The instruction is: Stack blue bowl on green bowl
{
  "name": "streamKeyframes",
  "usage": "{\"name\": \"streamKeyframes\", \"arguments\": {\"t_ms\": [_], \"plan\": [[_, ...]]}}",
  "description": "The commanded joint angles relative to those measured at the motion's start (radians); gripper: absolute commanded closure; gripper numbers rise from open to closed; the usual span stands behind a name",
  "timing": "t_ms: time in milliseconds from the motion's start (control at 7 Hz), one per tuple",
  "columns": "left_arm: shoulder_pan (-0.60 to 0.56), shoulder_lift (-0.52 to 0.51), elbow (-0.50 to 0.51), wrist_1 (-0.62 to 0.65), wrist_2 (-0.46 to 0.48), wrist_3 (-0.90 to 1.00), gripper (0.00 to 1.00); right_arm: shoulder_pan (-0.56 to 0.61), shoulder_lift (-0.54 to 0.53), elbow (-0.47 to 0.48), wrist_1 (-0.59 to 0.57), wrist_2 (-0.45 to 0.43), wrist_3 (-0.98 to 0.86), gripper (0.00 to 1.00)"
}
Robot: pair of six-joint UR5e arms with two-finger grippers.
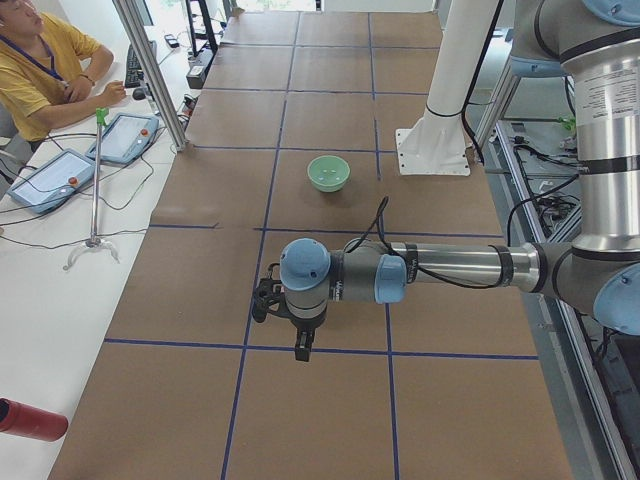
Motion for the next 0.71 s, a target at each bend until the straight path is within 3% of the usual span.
{"name": "streamKeyframes", "arguments": {"t_ms": [0,571], "plan": [[0.002,-0.006,0.010,-0.003,-0.002,0.003,0.00,0.000,0.000,0.000,0.001,0.000,0.000,0.00],[0.050,-0.020,0.035,-0.173,0.005,-0.073,0.00,0.000,0.000,0.000,0.001,0.000,0.000,0.00]]}}
